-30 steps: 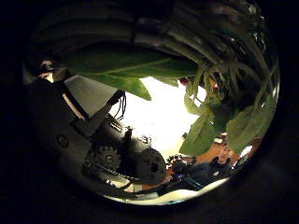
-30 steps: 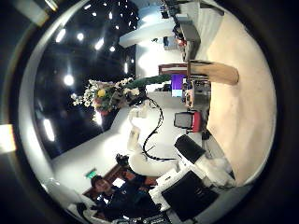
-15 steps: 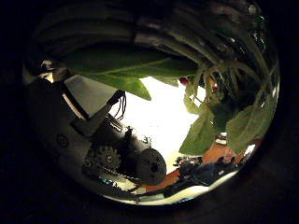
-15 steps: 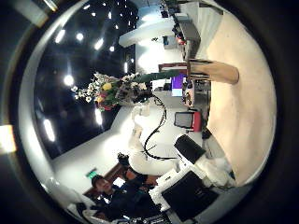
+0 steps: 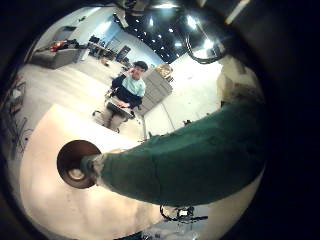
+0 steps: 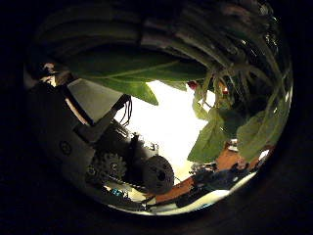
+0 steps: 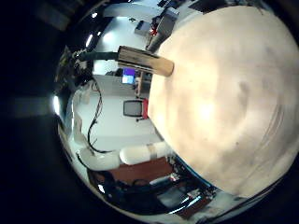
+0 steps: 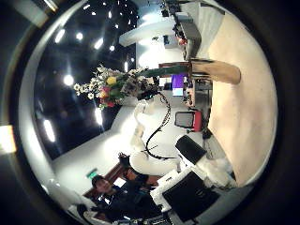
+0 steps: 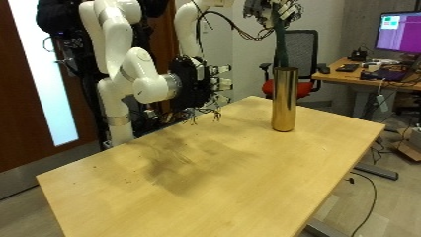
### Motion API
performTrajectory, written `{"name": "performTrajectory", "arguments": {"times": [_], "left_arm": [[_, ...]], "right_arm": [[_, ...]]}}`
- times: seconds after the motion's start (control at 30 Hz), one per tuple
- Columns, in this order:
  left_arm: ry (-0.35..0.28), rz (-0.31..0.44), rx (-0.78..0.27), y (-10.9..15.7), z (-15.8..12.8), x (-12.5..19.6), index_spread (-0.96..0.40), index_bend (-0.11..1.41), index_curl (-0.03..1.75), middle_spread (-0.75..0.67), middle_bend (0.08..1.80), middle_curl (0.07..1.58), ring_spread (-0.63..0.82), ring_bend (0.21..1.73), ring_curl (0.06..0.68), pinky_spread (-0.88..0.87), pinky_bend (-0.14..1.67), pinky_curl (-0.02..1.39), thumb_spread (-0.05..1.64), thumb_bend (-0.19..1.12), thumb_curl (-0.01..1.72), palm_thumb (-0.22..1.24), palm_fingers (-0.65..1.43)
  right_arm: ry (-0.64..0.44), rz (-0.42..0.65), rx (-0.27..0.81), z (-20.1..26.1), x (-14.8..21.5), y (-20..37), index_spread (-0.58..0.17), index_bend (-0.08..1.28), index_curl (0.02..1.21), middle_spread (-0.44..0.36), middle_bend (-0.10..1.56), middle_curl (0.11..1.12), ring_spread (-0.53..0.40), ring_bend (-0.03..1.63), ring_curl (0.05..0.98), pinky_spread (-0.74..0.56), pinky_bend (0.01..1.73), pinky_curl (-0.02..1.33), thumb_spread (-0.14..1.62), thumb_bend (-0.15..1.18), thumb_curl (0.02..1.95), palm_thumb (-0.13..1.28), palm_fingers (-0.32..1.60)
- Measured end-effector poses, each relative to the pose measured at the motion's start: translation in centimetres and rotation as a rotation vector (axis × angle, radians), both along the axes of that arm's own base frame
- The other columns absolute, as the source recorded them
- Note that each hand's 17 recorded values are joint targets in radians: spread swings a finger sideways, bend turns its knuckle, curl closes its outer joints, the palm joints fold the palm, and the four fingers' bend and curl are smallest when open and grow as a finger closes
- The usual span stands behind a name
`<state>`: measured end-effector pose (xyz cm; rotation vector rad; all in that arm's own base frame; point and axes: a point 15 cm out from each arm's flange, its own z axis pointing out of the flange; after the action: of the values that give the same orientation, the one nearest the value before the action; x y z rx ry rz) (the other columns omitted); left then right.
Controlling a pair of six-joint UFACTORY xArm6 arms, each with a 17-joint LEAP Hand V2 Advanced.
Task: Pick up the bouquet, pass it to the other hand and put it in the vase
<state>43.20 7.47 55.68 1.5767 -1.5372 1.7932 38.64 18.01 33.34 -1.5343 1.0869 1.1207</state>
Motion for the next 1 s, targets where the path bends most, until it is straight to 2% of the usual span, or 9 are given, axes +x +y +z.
{"name": "performTrajectory", "arguments": {"times": [0.17, 0.23, 0.33, 0.37, 0.43, 0.5, 0.63, 0.8, 1.0], "left_arm": [[-0.022, 0.001, -0.003, 0.4, -0.5, 0.2, -0.40, 0.32, 1.67, -0.52, 1.17, 1.10, -0.41, 1.51, 0.678, -0.51, 1.32, 0.86, 0.22, -0.02, 0.97, 1.19, 0.87], [-0.015, 0.001, -0.014, 0.5, -1.2, 0.3, -0.38, 0.23, 1.64, -0.52, 1.08, 1.10, -0.42, 1.49, 0.658, -0.54, 1.31, 0.82, 0.27, -0.07, 0.91, 1.01, 0.72], [0.011, 0.003, -0.010, 1.1, -2.5, 0.4, -0.35, 0.16, 1.55, -0.49, 0.95, 1.06, -0.44, 1.28, 0.595, -0.58, 1.19, 0.76, 0.40, -0.08, 0.84, 0.84, 0.32], [0.020, 0.009, -0.006, 1.5, -2.9, 0.4, -0.32, 0.18, 1.47, -0.41, 0.81, 1.01, -0.32, 1.15, 0.575, -0.42, 0.91, 0.71, 0.58, -0.10, 0.77, 0.70, -0.13], [0.027, 0.016, -0.017, 2.1, -3.7, 0.6, -0.15, 0.04, 1.21, 0.00, 0.39, 0.79, 0.10, 0.91, 0.418, 0.10, 0.61, 0.55, 0.77, -0.07, 0.63, 0.53, -0.36], [0.023, 0.039, -0.020, 3.4, -4.2, 0.6, -0.01, 0.00, 1.02, 0.22, 0.27, 0.67, 0.28, 0.80, 0.353, 0.30, 0.54, 0.47, 0.82, -0.06, 0.55, 0.47, -0.32], [0.048, 0.112, -0.038, 7.0, -6.1, 1.1, 0.16, 0.02, 0.66, 0.48, 0.17, 0.51, 0.47, 0.67, 0.278, 0.51, 0.44, 0.39, 0.83, -0.05, 0.44, 0.37, -0.27], [0.138, 0.145, -0.016, 11.2, -9.1, 0.9, 0.18, 0.07, 0.37, 0.55, 0.15, 0.37, 0.57, 0.57, 0.229, 0.58, 0.36, 0.34, 0.80, -0.04, 0.38, 0.32, -0.22], [0.272, 0.131, 0.052, 12.7, -12.1, 0.1, 0.16, 0.11, 0.22, 0.57, 0.15, 0.27, 0.61, 0.50, 0.204, 0.61, 0.31, 0.31, 0.79, -0.04, 0.35, 0.30, -0.18]], "right_arm": [[0.001, -0.001, 0.001, -0.1, 0.0, -0.1, -0.325, 0.17, 0.29, 0.113, 0.17, 0.25, 0.173, 0.26, 0.268, 0.33, 0.31, 0.33, 0.96, -0.02, 0.48, 0.85, -0.01], [0.002, 0.001, 0.000, -0.1, 0.0, 0.0, -0.326, 0.18, 0.29, 0.112, 0.17, 0.25, 0.173, 0.26, 0.268, 0.32, 0.31, 0.33, 0.96, -0.02, 0.48, 0.85, -0.01], [0.003, 0.002, 0.000, -0.1, 0.0, 0.1, -0.321, 0.17, 0.29, 0.111, 0.17, 0.25, 0.172, 0.26, 0.269, 0.32, 0.31, 0.33, 0.96, -0.02, 0.49, 0.85, -0.01], [0.003, 0.002, 0.000, -0.1, 0.0, 0.1, -0.320, 0.17, 0.29, 0.111, 0.17, 0.25, 0.173, 0.27, 0.270, 0.32, 0.31, 0.33, 0.96, -0.02, 0.49, 0.85, -0.01], [0.003, 0.006, 0.000, -0.1, -0.1, 0.2, -0.319, 0.18, 0.30, 0.111, 0.17, 0.25, 0.174, 0.27, 0.270, 0.32, 0.30, 0.33, 0.96, -0.02, 0.49, 0.85, -0.01], [0.004, 0.008, 0.001, -0.1, -0.2, 0.3, -0.318, 0.17, 0.30, 0.111, 0.17, 0.25, 0.174, 0.27, 0.271, 0.32, 0.30, 0.33, 0.96, -0.02, 0.49, 0.85, -0.01], [0.006, 0.009, 0.001, -0.2, -0.2, 0.4, -0.314, 0.18, 0.30, 0.110, 0.17, 0.25, 0.174, 0.27, 0.272, 0.32, 0.30, 0.33, 0.96, -0.02, 0.49, 0.85, 0.00], [0.005, 0.016, -0.001, -0.1, -0.3, 0.7, -0.314, 0.18, 0.30, 0.110, 0.17, 0.25, 0.174, 0.27, 0.272, 0.32, 0.30, 0.33, 0.96, -0.02, 0.49, 0.85, 0.00], [0.005, 0.022, 0.000, -0.1, -0.4, 0.9, -0.308, 0.18, 0.31, 0.110, 0.17, 0.25, 0.174, 0.27, 0.272, 0.33, 0.30, 0.33, 0.96, -0.02, 0.50, 0.85, 0.00]]}}
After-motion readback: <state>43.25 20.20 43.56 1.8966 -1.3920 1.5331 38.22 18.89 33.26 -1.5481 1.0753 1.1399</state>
